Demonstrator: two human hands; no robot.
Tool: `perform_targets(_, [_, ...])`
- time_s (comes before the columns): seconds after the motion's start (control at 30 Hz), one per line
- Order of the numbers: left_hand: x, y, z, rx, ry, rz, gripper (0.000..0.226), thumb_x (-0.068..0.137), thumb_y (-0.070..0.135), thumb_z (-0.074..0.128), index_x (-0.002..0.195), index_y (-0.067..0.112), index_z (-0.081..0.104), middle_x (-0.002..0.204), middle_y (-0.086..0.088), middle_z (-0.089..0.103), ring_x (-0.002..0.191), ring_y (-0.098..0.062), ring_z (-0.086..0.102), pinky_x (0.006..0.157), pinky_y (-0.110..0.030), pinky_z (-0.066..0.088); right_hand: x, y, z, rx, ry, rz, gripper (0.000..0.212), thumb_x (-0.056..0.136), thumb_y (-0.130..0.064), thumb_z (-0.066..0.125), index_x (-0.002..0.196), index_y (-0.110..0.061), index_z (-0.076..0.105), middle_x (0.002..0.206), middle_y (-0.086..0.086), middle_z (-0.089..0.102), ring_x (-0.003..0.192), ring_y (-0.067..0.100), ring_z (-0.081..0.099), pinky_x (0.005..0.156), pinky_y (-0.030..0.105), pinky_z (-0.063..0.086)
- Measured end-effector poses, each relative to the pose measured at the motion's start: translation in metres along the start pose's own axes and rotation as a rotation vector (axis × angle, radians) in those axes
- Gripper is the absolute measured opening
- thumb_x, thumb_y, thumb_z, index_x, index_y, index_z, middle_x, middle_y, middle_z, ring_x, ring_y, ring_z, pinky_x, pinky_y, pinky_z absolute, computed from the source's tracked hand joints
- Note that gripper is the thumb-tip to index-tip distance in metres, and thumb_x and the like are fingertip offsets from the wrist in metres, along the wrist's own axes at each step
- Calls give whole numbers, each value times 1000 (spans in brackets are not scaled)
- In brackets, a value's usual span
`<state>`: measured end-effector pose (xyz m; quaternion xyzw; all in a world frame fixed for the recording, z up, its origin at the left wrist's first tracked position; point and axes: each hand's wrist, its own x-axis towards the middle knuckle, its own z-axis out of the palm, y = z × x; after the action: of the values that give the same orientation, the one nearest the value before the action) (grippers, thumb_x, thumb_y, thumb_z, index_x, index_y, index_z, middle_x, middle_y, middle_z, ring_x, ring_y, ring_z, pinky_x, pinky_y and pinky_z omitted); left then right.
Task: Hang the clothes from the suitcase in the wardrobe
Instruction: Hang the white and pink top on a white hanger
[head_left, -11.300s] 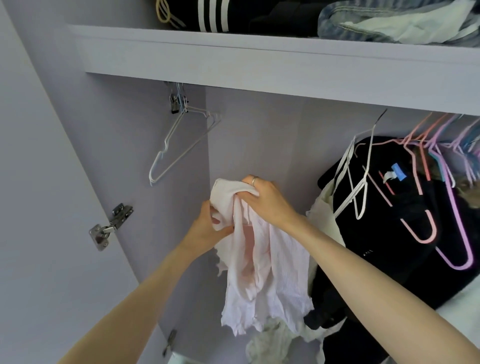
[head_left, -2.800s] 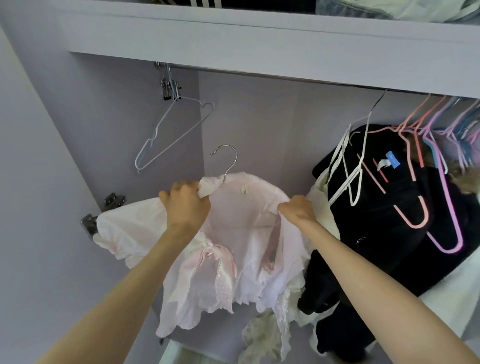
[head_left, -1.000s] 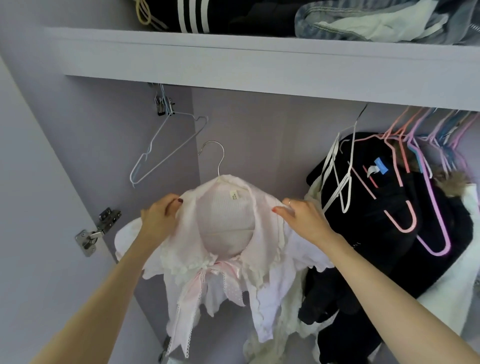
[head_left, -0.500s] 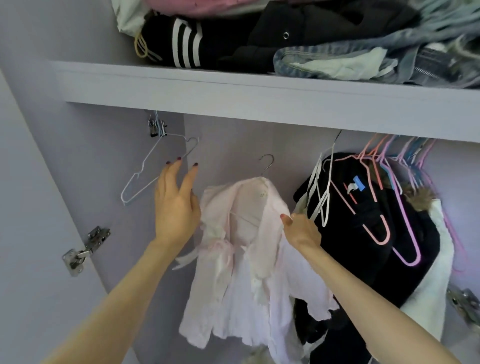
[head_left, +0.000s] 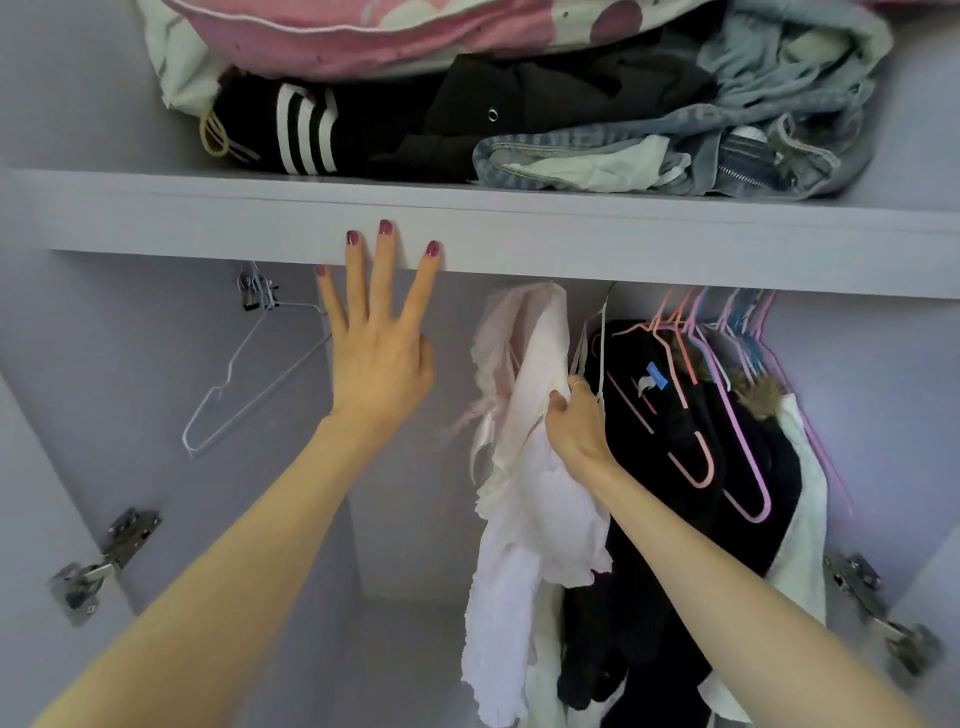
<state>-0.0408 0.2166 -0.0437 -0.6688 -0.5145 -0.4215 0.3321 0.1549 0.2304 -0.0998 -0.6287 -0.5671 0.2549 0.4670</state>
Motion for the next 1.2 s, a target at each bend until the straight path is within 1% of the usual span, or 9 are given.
perform_targets(0.13, [1,-3,1,21,15,15,84,76,-4,44,148,23,12,154,-21,11,140,-46,3,110,-66,9,16,-7,-8,-19,60,60,43,101,-15,33,144,-6,30,133,20,48,114,34,54,93,40,46])
perform_targets(0.27, [0,-3,3,17,10,9,84,77,-4,43,149,23,10,154,-21,10,140,-46,3,111,-64,8,25,6,-12,-37,119,151,35,101,-13,32,134,-4,39,127,21,51,107,33,54,84,36,44])
perform_targets(0.4, [0,-1,5,18,22,-10,84,77,-4,42,148,23,8,154,-21,10,141,-46,3,112,-62,8,31,21,-27,-68,187,230,38,99,-9,35,136,3,38,135,22,47,123,35,46,96,34,39])
perform_targets(0.5, [-1,3,4,12,29,-26,83,76,-4,43,148,21,11,154,-21,11,140,-46,5,112,-62,9,33,27,-33,-69,212,274,39,101,-13,34,135,5,38,135,23,47,122,36,48,94,35,41])
perform_targets(0.63, [-12,6,2,19,-16,-49,83,76,-4,45,149,19,12,154,-21,11,141,-44,5,112,-61,10,28,31,-35,-88,219,277,39,102,-17,31,132,5,41,132,23,50,119,37,50,91,37,42])
perform_targets(0.73, [-26,4,2,21,-101,-69,85,75,-4,47,149,19,11,155,-19,11,142,-41,7,112,-60,8,21,32,-38,-77,248,274,35,97,-7,37,130,4,44,129,21,53,116,36,53,90,36,43])
perform_targets(0.93, [-64,7,4,-119,-373,-115,82,76,-8,48,148,17,18,154,-20,11,143,-39,3,115,-54,13,-24,45,-30,-295,209,-23,57,93,-1,44,146,2,22,149,21,29,138,32,29,113,36,28])
perform_targets(1.03, [-88,10,5,-185,-505,-139,71,81,-5,48,145,14,25,153,-20,16,144,-37,6,115,-51,21,-48,49,-14,-556,225,-256,51,91,-5,51,140,2,36,147,23,32,140,35,27,115,47,25])
perform_targets(1.2, [-142,5,9,-277,-712,-136,54,86,0,47,139,7,37,144,-17,36,140,-32,24,107,-45,31,-92,70,31,-846,126,-527,46,67,-1,77,112,1,64,123,22,59,120,37,54,102,53,39])
